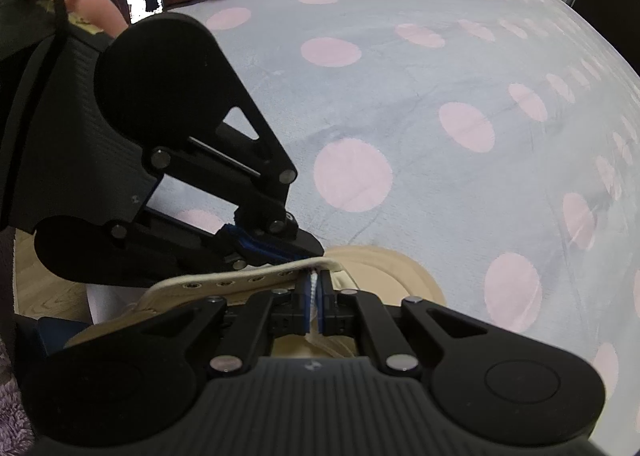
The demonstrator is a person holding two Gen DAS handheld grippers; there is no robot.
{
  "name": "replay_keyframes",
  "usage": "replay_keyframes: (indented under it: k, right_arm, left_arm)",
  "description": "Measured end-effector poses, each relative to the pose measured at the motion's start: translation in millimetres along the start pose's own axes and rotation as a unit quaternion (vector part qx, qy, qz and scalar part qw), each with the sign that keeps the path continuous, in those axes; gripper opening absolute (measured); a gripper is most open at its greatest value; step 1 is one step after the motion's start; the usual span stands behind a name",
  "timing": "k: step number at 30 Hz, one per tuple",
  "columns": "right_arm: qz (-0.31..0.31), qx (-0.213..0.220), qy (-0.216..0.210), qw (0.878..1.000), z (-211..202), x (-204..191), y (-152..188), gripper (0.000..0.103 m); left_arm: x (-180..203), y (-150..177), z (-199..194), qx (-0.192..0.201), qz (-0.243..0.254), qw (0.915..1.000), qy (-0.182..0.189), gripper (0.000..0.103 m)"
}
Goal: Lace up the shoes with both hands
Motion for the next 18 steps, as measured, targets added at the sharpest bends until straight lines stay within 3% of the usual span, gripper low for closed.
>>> replay_keyframes:
  k: [8,12,18]
  right_arm:
    - [0.008,0.011,0.016,1.0,-7,1,1,0.013]
    - [0.018,0.03,0.042,0.999,-23,7,7,0.026]
    - [0.074,0.032,0.101,0.992,-26,1,43,0.027]
  left_arm:
    - [-10,8,-12,-0.006,-0.046,0.9989,-0.002,0.001]
    - [-19,14,-21,-0.012,-0.071,0.9972,-0.02,0.001]
    - [-38,27,-37,-0.032,-0.112,0.9913,-0.061,0.001]
Point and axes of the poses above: each gripper's, at about its wrist camera, not at the fingertips, and z roughly the way its jaws point, x to its right, y to its underside, the point moved 3 cm from there along z, roughly the way its jaws point
